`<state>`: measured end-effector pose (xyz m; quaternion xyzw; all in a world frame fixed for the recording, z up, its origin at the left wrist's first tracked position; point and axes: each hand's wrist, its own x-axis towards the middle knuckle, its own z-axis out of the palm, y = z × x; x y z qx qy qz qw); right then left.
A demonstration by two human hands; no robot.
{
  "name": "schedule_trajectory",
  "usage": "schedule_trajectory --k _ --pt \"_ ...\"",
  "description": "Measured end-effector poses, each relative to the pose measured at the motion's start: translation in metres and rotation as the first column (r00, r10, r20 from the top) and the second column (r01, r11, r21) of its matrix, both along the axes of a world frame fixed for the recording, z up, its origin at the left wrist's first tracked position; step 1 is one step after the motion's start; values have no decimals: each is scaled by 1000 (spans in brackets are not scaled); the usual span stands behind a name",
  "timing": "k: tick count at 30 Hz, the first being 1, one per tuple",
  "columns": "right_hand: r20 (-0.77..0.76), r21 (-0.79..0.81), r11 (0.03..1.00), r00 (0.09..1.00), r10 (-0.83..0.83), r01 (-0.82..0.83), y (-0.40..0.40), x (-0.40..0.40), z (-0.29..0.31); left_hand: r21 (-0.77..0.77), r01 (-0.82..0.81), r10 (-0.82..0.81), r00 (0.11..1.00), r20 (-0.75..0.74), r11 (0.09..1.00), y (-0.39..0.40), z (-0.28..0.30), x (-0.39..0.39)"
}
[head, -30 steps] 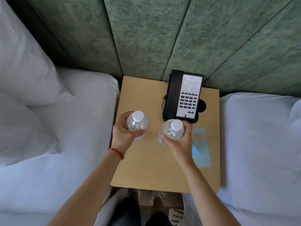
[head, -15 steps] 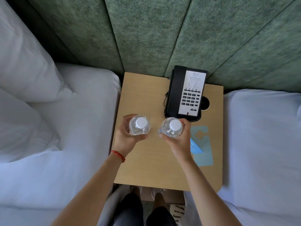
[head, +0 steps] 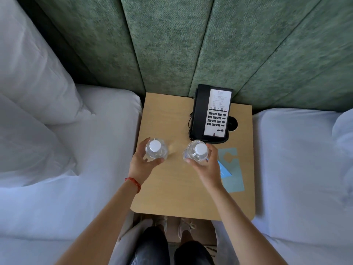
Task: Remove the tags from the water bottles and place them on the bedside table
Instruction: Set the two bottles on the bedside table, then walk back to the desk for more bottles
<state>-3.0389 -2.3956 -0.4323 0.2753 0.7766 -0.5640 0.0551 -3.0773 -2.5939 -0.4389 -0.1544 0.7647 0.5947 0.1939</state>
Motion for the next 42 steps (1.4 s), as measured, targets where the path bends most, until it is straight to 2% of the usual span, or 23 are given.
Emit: schedule_trajectory --k 5,8,11,15,18,24,29,33,38,42 --pt "34 -43 994 994 -104 105 -3 21 14 -77 -64 67 997 45 995 -3 20 24" --pt "71 -45 990 989 -127 130 -10 29 25 -185 -54 48 998 -38 981 -5 36 41" --pt "108 -44 995 991 -84 90 -17 32 36 -347 21 -73 988 -137 938 -10 47 53" --pt "78 28 1000 997 3 -5 -23 43 48 -488 83 -189 967 -172 869 -20 60 66" --pt "49 96 986 990 134 -138 -27 52 58 -559 46 -186 963 -196 828 -27 73 81" --pt "-65 236 862 878 474 -448 -28 49 86 -681 -57 -131 966 -222 730 -32 96 113" --pt "-131 352 677 682 719 -646 -24 38 110 -695 -224 48 963 -264 683 -21 113 151" --pt "-117 478 443 445 888 -759 -39 40 124 -710 -312 193 950 -246 632 -16 131 194" --pt "-114 572 186 147 983 -799 -86 67 140 -743 -431 382 889 -252 512 -24 153 268" --pt "-100 623 -25 -111 989 -782 -129 105 147 -760 -525 547 792 -271 383 -33 166 334"
